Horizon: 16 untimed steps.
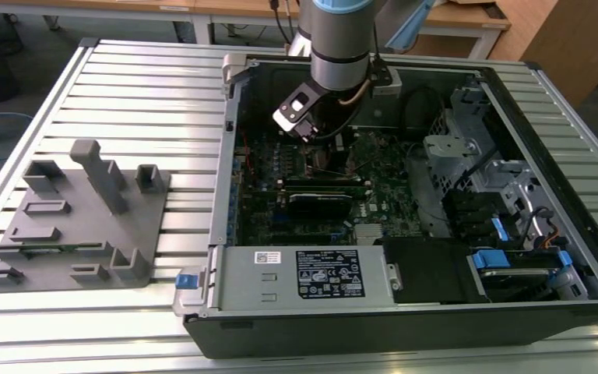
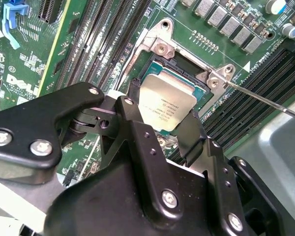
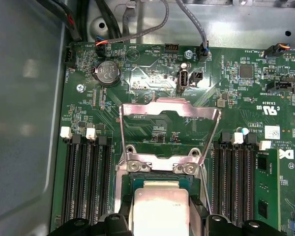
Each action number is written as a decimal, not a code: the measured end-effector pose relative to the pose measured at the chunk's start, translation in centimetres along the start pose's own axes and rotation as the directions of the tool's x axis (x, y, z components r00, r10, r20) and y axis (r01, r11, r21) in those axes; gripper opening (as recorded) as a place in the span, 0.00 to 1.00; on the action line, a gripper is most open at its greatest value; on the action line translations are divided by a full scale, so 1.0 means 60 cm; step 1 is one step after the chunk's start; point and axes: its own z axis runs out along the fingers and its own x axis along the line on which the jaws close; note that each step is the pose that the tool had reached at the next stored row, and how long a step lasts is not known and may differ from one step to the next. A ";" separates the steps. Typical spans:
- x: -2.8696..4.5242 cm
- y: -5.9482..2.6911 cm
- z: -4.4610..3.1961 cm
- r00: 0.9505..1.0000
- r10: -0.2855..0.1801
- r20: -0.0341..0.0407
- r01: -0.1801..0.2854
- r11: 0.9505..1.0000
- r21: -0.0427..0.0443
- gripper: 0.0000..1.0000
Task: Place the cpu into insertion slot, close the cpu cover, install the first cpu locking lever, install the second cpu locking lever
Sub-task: 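Place the cpu into insertion slot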
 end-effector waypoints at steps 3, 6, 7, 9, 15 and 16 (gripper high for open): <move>0.000 0.000 0.001 1.000 0.000 0.000 0.000 1.000 0.000 0.54; 0.000 0.000 0.003 1.000 0.000 0.000 0.000 1.000 0.000 0.54; 0.000 0.000 0.003 1.000 0.000 0.000 0.000 1.000 0.000 0.54; 0.000 0.000 0.003 1.000 0.000 0.000 0.000 1.000 0.000 0.54; 0.000 0.000 0.003 1.000 0.000 0.000 0.000 1.000 0.000 0.54; 0.000 0.000 0.003 1.000 0.000 0.000 0.000 1.000 0.000 0.54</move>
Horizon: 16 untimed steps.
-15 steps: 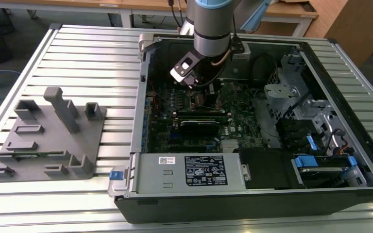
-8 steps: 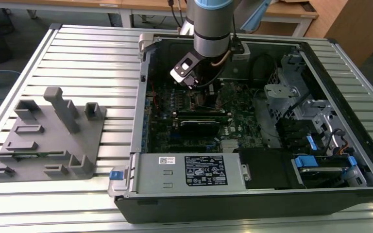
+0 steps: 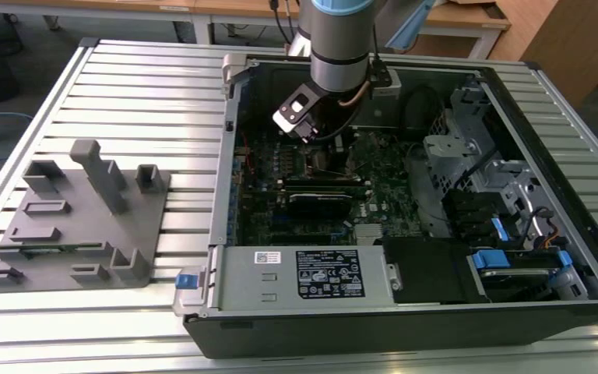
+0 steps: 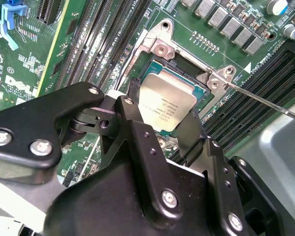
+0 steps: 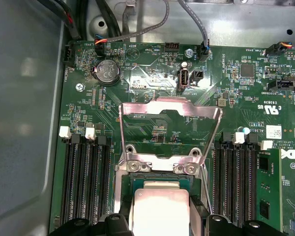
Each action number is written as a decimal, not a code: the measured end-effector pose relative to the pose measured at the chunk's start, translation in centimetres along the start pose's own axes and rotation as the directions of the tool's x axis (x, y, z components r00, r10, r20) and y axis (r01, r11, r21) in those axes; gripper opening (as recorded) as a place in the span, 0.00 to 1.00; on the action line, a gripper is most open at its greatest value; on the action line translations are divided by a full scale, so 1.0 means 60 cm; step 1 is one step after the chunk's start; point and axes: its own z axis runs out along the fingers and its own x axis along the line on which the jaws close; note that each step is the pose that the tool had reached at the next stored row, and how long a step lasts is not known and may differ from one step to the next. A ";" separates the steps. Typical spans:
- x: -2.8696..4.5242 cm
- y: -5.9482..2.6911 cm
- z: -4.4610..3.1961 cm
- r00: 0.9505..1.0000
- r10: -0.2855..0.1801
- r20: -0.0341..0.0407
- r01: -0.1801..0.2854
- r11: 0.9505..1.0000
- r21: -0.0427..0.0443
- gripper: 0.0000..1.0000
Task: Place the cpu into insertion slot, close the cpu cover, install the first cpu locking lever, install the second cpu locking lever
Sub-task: 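Place the cpu into insertion slot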
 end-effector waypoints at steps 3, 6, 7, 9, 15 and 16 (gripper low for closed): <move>0.000 0.000 0.000 1.000 0.005 0.000 -0.005 1.000 0.000 0.54; 0.000 0.000 0.000 1.000 0.011 0.001 -0.011 1.000 0.000 0.54; 0.000 0.000 0.000 1.000 0.011 0.001 -0.011 1.000 0.000 0.54; 0.000 0.000 0.000 1.000 0.011 0.001 -0.011 1.000 0.000 0.54; 0.000 0.000 -0.001 1.000 0.011 0.001 -0.011 1.000 0.000 0.54; 0.000 0.000 -0.002 1.000 0.011 0.001 -0.011 1.000 0.000 0.54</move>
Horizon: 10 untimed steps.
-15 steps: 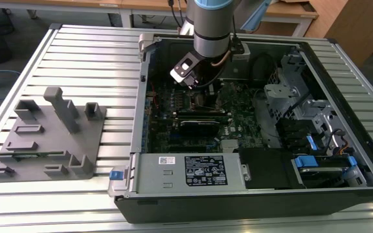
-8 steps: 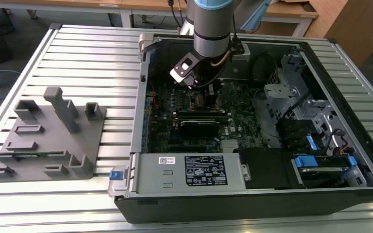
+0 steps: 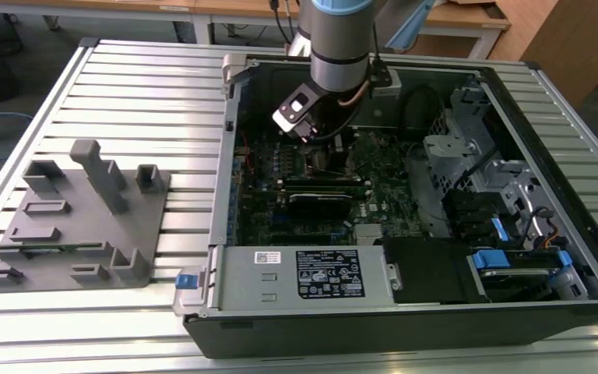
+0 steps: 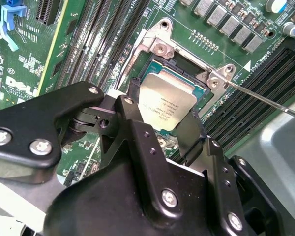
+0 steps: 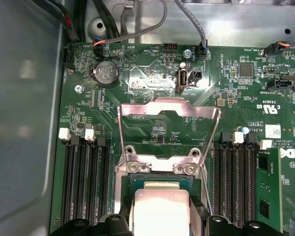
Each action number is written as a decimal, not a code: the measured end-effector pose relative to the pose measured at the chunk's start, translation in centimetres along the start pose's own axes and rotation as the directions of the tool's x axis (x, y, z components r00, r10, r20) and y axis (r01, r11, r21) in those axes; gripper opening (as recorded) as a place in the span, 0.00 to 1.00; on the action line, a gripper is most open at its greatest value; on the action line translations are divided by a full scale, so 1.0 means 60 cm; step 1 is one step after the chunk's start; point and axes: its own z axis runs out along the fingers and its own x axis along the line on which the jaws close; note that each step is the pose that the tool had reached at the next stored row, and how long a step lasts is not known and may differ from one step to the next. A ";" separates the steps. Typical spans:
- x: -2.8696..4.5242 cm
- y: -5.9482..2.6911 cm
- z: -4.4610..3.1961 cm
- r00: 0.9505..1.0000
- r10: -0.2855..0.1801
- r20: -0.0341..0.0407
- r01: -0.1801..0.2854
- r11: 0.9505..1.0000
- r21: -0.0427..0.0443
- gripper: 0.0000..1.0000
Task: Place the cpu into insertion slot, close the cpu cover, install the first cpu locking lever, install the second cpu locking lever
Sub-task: 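Place the cpu into insertion slot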
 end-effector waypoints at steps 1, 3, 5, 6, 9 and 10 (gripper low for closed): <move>0.000 0.000 -0.001 1.000 0.000 0.000 0.000 1.000 0.000 0.54; 0.000 0.000 -0.001 1.000 0.004 0.000 -0.004 1.000 0.000 0.54; 0.000 0.000 -0.001 1.000 0.015 0.002 -0.015 1.000 0.000 0.54; 0.000 0.000 -0.001 1.000 0.018 0.002 -0.018 1.000 0.000 0.54; 0.000 0.000 -0.001 1.000 0.025 0.002 -0.025 1.000 0.000 0.54; 0.000 0.000 -0.001 1.000 0.025 0.002 -0.025 1.000 0.000 0.54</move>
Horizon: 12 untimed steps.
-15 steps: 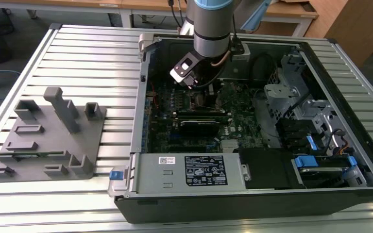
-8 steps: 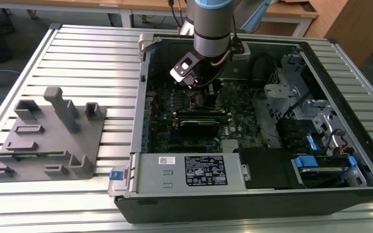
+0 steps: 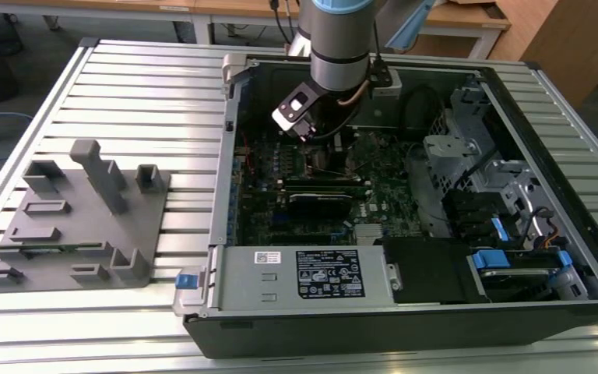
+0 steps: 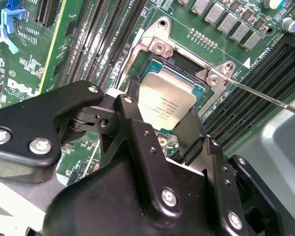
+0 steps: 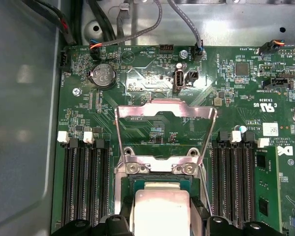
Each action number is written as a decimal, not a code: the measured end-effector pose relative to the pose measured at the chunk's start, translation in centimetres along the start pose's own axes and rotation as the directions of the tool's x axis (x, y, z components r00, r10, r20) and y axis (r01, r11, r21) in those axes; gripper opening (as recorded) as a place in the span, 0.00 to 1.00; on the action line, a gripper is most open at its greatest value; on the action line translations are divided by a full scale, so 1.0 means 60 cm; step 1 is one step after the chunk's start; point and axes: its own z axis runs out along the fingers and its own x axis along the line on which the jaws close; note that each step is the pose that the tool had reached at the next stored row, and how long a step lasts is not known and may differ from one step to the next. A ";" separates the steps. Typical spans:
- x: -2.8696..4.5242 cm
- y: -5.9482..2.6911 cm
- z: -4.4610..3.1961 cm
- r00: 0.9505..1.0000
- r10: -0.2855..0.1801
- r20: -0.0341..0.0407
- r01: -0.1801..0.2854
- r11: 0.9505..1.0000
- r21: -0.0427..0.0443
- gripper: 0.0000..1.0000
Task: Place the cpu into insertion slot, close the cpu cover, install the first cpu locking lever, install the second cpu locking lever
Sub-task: 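Place the cpu into insertion slot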
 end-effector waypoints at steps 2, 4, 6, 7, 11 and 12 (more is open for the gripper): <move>0.000 0.000 0.000 1.000 0.000 0.000 0.000 1.000 0.000 0.54; 0.000 0.000 0.001 1.000 0.000 0.000 0.000 1.000 0.000 0.54; 0.000 0.000 0.002 1.000 0.000 0.000 0.000 1.000 0.000 0.54; 0.000 0.000 0.002 1.000 0.000 0.000 0.000 1.000 0.000 0.54; 0.000 0.000 0.004 1.000 0.000 0.000 0.000 1.000 0.000 0.54; 0.000 0.000 0.004 1.000 0.000 0.000 0.000 1.000 0.000 0.54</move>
